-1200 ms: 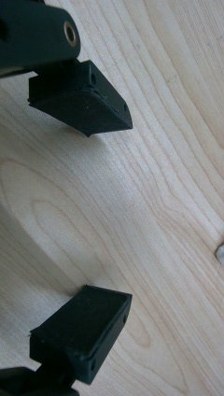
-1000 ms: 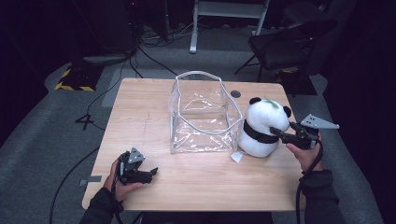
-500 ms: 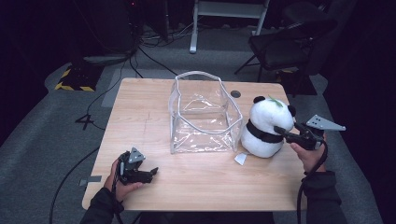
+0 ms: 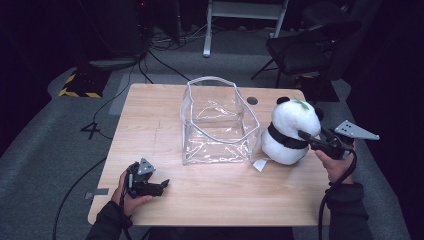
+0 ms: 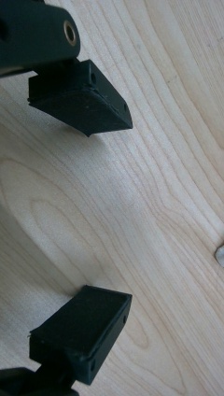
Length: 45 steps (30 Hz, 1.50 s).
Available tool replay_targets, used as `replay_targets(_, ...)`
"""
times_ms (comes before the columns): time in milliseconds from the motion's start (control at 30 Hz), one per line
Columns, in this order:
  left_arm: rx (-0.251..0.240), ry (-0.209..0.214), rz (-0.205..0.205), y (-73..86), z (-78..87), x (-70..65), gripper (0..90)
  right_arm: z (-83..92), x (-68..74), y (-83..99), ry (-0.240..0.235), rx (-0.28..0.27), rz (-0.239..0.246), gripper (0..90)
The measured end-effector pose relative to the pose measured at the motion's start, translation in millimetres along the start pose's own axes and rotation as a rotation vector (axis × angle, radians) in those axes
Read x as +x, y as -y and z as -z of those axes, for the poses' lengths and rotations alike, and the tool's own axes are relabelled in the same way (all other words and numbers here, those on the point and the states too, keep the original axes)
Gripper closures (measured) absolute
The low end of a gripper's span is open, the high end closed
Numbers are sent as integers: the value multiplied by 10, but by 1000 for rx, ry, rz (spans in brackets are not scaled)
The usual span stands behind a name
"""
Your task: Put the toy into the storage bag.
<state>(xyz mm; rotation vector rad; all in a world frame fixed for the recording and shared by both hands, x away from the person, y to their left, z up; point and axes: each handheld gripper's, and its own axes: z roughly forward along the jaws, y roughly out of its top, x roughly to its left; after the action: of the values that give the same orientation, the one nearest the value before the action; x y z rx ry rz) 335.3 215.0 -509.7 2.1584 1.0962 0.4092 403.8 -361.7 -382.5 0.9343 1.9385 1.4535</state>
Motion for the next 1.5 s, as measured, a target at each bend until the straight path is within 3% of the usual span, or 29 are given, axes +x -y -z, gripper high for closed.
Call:
replay_targets(500, -1, 0, 2, 1, 1, -1, 155, 133, -83, -395, 44, -69, 22, 479)
replay_targets(933, 0, -2, 2, 1, 1, -2, 155, 149, -28, -756, 77, -106, 65, 479)
replay_targets(1500, -2, -5, 6, 2, -1, -4, 150, 148, 0, -1005, 90, -130, 72, 477)
